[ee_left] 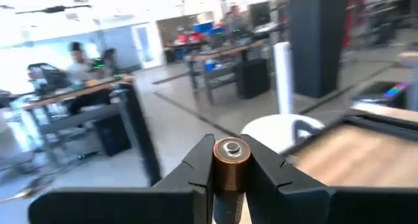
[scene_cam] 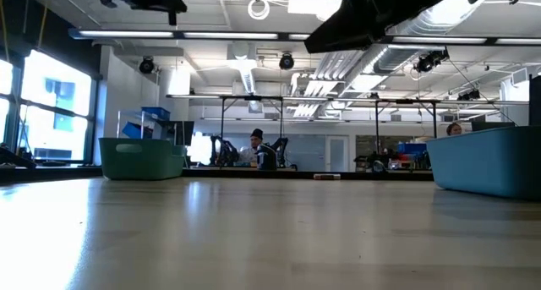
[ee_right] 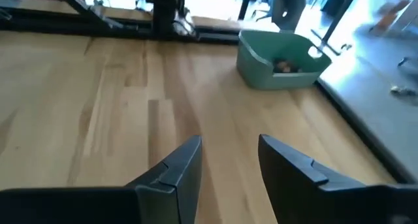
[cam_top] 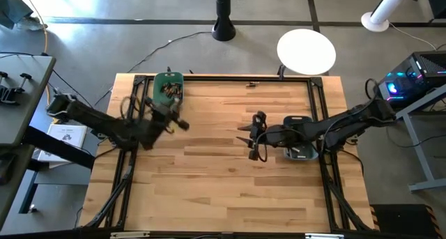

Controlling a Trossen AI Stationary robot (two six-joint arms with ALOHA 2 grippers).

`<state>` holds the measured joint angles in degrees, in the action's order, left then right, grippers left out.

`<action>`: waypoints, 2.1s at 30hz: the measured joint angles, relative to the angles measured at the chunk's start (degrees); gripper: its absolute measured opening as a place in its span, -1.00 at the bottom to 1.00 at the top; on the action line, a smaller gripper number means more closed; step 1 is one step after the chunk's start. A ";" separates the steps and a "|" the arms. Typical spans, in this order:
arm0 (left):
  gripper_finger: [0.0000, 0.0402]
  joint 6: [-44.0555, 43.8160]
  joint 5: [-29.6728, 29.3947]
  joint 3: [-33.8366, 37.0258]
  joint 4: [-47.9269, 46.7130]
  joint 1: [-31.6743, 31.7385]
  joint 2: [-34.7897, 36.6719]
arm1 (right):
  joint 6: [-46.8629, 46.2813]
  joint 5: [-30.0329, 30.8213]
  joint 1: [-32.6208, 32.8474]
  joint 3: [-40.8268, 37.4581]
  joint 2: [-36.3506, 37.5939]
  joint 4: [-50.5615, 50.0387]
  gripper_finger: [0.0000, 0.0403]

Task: Sort batteries
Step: Put the black battery into the green bin

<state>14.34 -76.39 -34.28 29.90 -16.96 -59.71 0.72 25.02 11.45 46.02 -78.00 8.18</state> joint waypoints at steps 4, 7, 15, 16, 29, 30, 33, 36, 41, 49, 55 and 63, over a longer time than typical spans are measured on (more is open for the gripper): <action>-0.79 -1.66 3.18 -5.22 -14.82 6.94 4.84 | -1.84 -0.99 0.02 0.00 -1.36 -1.03 -0.28; -0.79 -14.90 20.50 -11.44 -35.33 14.23 6.46 | -1.56 -1.24 -0.01 0.00 -3.37 -0.52 -0.28; -0.79 -32.03 48.59 -21.08 -69.83 38.77 -1.46 | -0.45 -1.25 -0.21 0.00 -6.82 0.22 -0.28; -0.79 -31.60 53.11 -21.12 -70.57 41.85 -3.09 | -0.61 -1.23 -0.21 0.00 -6.90 0.38 -0.28; -0.79 -21.25 70.22 -24.99 -74.16 62.71 -29.68 | -0.29 -1.21 -0.21 0.00 -6.97 2.06 -0.28; -0.79 -20.88 70.56 -25.03 -74.07 63.26 -30.96 | -0.29 -1.21 -0.21 0.00 -6.97 1.92 -0.28; -0.79 -19.72 72.87 -25.07 -73.45 64.45 -34.35 | -0.29 -1.21 -0.21 0.00 -6.97 1.93 -0.28; -0.79 -18.90 73.21 -25.07 -73.28 64.96 -37.34 | -0.27 -1.21 -0.21 0.00 -6.97 1.93 -0.28; -0.77 -18.54 73.37 -25.24 -71.73 65.34 -40.44 | 1.12 -1.19 -0.21 0.00 -6.97 1.95 -0.28; -0.67 -16.41 73.52 -25.19 -70.15 65.34 -40.63 | 0.76 -1.19 -0.40 0.02 -6.97 1.94 -0.28; -0.30 -13.67 74.74 -25.01 -70.45 66.89 -39.87 | -1.79 -2.31 -5.12 0.02 -6.97 1.81 -0.28; -0.04 -14.68 74.39 -24.94 -70.66 69.32 -30.52 | -5.42 -4.76 -15.15 0.07 -6.69 1.28 -0.28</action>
<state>-0.34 -2.00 -59.22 -40.76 52.36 -90.23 -4.70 20.26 -3.70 46.09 -84.68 9.46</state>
